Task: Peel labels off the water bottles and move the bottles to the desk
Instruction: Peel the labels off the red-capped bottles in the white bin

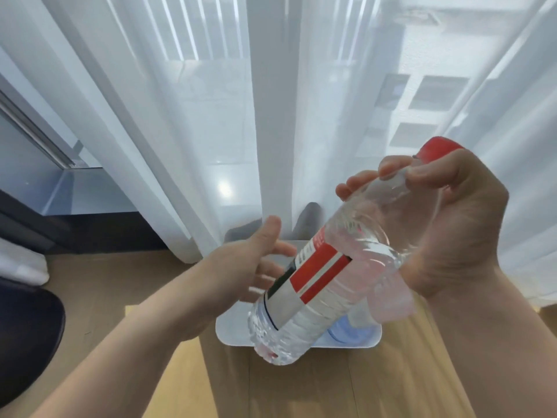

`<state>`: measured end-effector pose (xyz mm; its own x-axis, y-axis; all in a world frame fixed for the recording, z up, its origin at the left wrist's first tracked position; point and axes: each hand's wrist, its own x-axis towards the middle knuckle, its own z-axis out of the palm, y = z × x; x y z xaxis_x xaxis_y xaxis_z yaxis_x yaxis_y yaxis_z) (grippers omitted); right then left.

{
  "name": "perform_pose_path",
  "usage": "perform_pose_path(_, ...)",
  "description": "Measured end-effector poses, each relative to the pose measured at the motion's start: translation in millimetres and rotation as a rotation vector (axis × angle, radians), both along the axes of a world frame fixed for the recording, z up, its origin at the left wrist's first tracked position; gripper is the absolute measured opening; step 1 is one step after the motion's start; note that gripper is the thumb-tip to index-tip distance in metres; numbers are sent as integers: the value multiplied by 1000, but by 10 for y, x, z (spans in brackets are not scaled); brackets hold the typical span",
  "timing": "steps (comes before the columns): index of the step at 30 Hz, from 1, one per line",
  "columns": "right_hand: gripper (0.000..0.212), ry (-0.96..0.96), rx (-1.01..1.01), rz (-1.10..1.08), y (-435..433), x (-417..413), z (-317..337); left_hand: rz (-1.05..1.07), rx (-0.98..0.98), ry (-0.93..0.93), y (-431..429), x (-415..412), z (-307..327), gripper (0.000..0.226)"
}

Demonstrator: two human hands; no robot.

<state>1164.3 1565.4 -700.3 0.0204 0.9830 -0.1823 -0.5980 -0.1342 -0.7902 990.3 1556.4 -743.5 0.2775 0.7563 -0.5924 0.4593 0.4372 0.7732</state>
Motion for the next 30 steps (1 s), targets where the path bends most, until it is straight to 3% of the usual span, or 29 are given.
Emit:
perform_pose_path(2,12,18,-10,33,-1,6,21,-68,-123,42,-31,44,0,67)
perform_pose_path(6,12,35,-16,69,14,35,21,5,-191,-131,-23,74,75,35)
perform_pose_path(10,11,-43,-46,68,51,100,6,179,-132,-205,18,31,59,24)
perform_pose_path(15,11,-117,-74,63,65,126,-10,402,87,-47,31,1,-24,17)
perform_pose_path(19,15,-77,-24,103,21,73,9,91,-42,26,-10,75,-45,17)
perform_pose_path(21,23,-52,26,129,3,53,42,12,-143,-43,-14,96,-28,22)
perform_pose_path(26,22,-49,59,189,-19,62,85,267,-165,-297,35,28,-11,27)
perform_pose_path(30,13,-148,-71,190,30,108,4,529,95,-149,77,-8,-23,19)
